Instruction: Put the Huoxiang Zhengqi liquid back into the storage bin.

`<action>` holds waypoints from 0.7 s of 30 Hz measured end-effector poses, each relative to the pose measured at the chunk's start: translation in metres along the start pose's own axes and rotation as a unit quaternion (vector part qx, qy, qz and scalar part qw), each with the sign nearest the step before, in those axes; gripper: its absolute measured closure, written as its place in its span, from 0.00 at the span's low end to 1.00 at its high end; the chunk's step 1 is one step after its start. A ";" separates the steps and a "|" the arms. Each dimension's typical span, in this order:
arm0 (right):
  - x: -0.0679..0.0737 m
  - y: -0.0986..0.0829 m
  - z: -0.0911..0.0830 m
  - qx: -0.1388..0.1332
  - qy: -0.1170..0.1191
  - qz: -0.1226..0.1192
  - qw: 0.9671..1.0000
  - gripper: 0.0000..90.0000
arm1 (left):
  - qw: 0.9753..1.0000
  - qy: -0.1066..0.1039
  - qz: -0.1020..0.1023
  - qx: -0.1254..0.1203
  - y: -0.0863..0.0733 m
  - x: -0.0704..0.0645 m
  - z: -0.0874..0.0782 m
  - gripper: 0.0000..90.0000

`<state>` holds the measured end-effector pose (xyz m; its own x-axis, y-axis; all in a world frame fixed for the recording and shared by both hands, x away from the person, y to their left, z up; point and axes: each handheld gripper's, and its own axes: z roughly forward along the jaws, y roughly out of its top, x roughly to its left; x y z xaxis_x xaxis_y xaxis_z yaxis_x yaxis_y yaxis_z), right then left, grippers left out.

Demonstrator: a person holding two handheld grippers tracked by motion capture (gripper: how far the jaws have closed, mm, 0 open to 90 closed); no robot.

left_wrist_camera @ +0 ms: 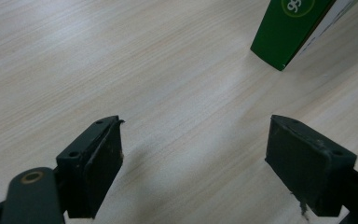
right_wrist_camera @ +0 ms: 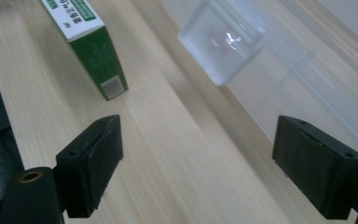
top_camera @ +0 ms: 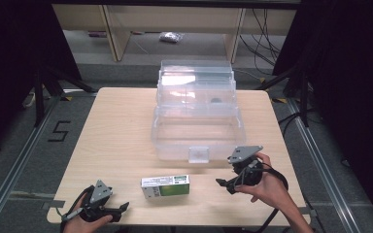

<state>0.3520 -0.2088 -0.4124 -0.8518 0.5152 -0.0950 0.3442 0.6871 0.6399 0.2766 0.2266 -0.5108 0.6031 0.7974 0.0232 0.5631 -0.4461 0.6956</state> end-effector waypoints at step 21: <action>0.042 0.078 0.033 0.098 0.067 -0.118 0.986 0.24 | 1.000 0.002 -0.008 -0.007 0.001 -0.001 0.001 0.20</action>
<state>0.3564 -0.1169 -0.3917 -0.9573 0.2658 -0.1140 0.1883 0.8720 0.4519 0.2765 0.2248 -0.5108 0.5925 0.8054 0.0149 0.5641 -0.4280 0.7061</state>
